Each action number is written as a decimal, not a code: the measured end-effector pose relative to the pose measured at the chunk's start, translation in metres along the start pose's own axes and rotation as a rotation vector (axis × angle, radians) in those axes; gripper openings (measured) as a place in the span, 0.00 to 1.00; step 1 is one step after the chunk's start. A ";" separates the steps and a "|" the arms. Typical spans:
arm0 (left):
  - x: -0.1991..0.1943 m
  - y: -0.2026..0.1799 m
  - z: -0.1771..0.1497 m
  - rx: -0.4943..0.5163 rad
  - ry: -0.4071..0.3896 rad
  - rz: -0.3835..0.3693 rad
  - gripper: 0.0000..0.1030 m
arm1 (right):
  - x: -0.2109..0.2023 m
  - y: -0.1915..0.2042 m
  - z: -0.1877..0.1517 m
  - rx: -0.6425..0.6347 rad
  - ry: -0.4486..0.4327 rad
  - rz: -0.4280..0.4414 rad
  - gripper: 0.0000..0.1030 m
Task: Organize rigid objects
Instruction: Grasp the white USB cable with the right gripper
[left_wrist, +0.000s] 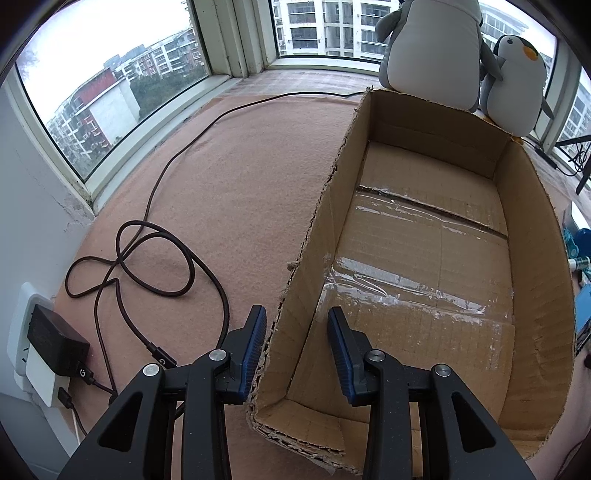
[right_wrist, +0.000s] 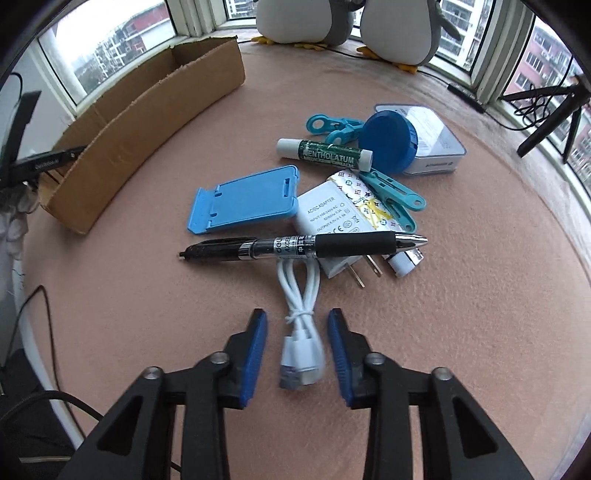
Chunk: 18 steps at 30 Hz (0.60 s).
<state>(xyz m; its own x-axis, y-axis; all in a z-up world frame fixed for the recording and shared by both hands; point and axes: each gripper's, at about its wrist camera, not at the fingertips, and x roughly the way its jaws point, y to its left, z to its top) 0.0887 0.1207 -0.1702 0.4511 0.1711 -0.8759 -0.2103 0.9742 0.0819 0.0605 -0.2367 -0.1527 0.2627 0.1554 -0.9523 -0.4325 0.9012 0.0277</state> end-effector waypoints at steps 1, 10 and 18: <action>0.000 0.001 0.000 -0.003 0.004 -0.011 0.33 | 0.000 0.000 0.000 0.008 0.000 -0.009 0.20; 0.003 0.005 0.002 -0.010 0.011 -0.041 0.30 | -0.010 -0.008 -0.019 0.127 -0.010 0.017 0.13; 0.002 0.004 0.000 -0.007 0.005 -0.041 0.30 | -0.029 -0.011 -0.038 0.236 -0.051 0.049 0.13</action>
<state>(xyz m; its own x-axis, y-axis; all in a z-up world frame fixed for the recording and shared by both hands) 0.0889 0.1253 -0.1718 0.4553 0.1307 -0.8807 -0.1984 0.9792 0.0427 0.0251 -0.2661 -0.1369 0.2923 0.2162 -0.9316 -0.2342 0.9606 0.1494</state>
